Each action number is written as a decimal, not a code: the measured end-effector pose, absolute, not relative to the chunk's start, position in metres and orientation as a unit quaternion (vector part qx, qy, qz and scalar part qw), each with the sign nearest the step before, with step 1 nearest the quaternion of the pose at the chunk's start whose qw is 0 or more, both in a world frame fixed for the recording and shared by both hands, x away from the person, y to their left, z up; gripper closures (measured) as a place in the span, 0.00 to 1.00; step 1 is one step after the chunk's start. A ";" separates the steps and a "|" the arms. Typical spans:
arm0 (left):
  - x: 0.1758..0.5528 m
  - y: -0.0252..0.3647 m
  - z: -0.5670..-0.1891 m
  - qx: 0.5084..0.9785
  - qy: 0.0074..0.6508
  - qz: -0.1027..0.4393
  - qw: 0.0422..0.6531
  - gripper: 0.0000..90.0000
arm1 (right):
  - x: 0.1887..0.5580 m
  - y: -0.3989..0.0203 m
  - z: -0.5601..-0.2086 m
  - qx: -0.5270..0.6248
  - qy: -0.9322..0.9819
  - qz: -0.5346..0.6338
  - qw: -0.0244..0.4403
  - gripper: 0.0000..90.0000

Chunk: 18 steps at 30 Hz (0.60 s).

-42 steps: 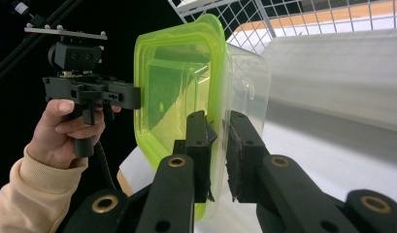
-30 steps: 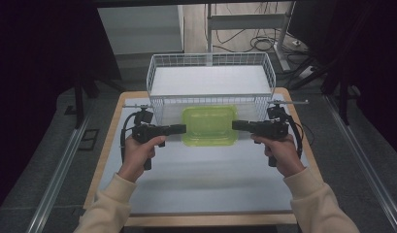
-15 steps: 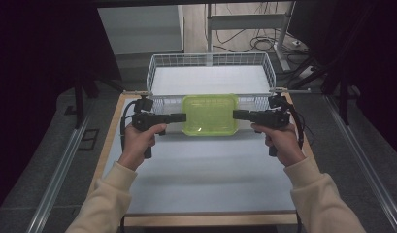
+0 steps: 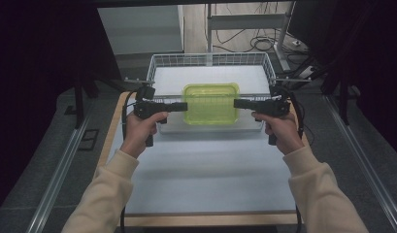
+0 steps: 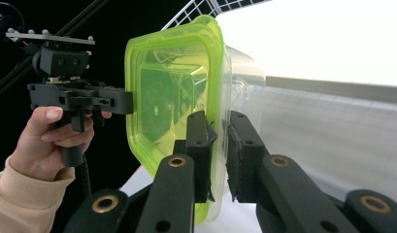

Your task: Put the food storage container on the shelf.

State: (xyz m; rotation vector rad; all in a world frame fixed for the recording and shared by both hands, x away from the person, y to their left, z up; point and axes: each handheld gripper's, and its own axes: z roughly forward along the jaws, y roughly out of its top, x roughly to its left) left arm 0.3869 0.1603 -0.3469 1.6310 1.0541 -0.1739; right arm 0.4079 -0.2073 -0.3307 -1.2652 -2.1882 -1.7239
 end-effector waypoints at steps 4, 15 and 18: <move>0.396 0.161 -0.343 0.693 0.448 -0.075 0.561 0.91 | 0.414 -0.207 -0.327 -0.417 -0.714 -0.561 0.040 0.90; 0.429 0.164 -0.332 0.688 0.454 -0.076 0.561 0.91 | 0.442 -0.202 -0.312 -0.430 -0.709 -0.558 0.029 0.90; 0.438 0.164 -0.329 0.685 0.458 -0.074 0.562 0.91 | 0.453 -0.200 -0.308 -0.433 -0.709 -0.557 0.028 0.90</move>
